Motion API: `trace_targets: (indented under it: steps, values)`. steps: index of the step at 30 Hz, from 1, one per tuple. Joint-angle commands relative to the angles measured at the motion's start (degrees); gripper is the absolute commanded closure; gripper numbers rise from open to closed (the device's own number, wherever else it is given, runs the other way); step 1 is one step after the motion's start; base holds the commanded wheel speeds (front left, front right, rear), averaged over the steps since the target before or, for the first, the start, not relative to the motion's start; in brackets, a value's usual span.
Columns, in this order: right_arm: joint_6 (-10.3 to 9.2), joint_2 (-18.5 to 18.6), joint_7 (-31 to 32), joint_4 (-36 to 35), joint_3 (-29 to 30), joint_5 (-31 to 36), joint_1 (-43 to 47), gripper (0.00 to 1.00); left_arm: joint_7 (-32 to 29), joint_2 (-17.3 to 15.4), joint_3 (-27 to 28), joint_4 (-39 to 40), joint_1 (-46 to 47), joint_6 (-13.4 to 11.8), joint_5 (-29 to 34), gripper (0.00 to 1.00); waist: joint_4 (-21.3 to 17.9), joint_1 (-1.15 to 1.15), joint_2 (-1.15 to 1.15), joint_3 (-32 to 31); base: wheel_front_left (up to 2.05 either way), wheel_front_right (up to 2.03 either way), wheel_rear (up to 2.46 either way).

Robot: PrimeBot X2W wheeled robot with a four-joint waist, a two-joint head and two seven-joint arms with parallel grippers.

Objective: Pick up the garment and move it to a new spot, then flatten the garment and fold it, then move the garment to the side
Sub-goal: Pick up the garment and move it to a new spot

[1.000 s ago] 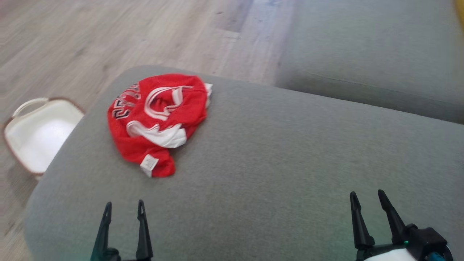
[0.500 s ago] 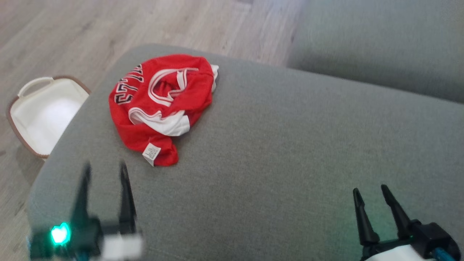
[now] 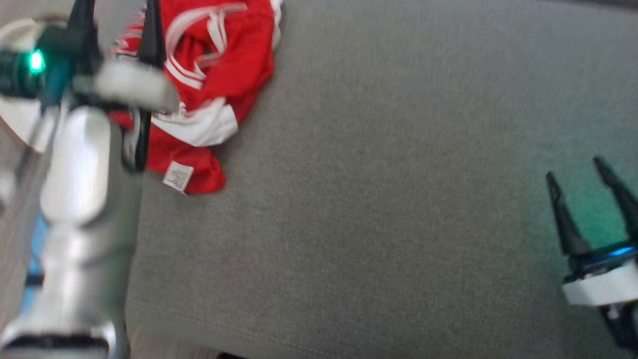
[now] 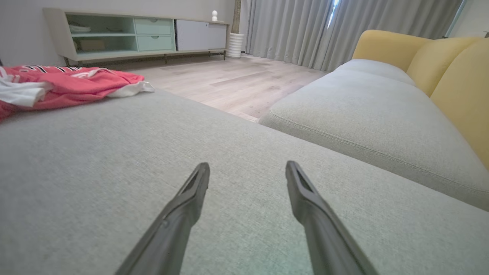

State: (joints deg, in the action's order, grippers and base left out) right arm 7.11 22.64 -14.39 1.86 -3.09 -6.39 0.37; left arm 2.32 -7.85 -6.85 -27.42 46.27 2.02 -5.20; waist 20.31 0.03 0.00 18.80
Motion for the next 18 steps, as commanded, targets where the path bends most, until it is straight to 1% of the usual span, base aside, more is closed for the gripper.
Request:
trace_targets:
  steps: [1,4,6,7,10,15,16,17,18]
  values:
    - [0.37,3.13,-0.61,-2.47,-0.74,0.39,-1.1,0.0,-2.97,-1.77,1.95,-4.02,4.98,0.82,-1.16,0.0,-1.5,-0.03,0.0,6.53,0.0,0.0,0.0]
    - [0.37,5.56,-0.61,-3.45,-0.89,0.44,-1.58,0.0,-9.16,-1.52,2.33,-14.11,9.98,2.02,-3.23,0.0,-2.55,-0.03,0.0,8.3,0.0,0.0,0.0]
    - [0.37,6.79,-0.61,-4.31,-0.36,0.25,-1.17,0.0,-13.75,-1.65,2.62,-20.63,12.34,1.81,-3.94,0.0,-2.73,-0.03,0.0,9.24,0.0,0.0,0.0]
    - [0.37,7.25,-0.61,-4.78,-0.07,0.17,-0.85,0.0,-14.89,-1.89,2.41,-23.04,13.22,1.36,-3.65,0.0,-2.85,-0.03,0.0,9.58,0.0,0.0,0.0]
    - [0.37,8.42,-0.61,-6.21,0.86,-0.02,0.27,0.0,-15.76,-1.99,2.68,-29.01,14.78,0.93,-4.17,0.0,-3.26,-0.03,0.0,10.91,0.0,0.0,0.0]
    - [0.37,9.7,-0.27,-8.35,2.38,-0.38,0.74,0.0,-15.5,-1.59,2.75,-36.27,15.79,2.09,-5.49,0.0,-3.57,-0.03,0.0,13.41,0.0,0.0,0.0]
    - [0.37,9.66,-0.25,-8.51,2.49,-0.34,0.63,0.0,-14.74,-1.64,2.61,-37.1,16.0,2.03,-5.43,0.67,-3.57,-0.03,0.0,13.62,0.0,0.0,0.0]
    - [0.37,9.53,-0.23,-8.6,2.39,-0.25,0.45,0.0,-13.27,-1.92,2.2,-37.53,16.31,2.17,-5.08,1.0,-3.63,-0.03,0.0,13.79,0.0,0.0,0.0]
    - [0.37,9.36,-0.23,-8.57,2.09,-0.16,0.18,0.0,-11.03,-2.25,1.74,-37.54,16.7,2.29,-4.66,1.0,-3.74,-0.03,0.0,13.83,0.0,0.0,0.0]
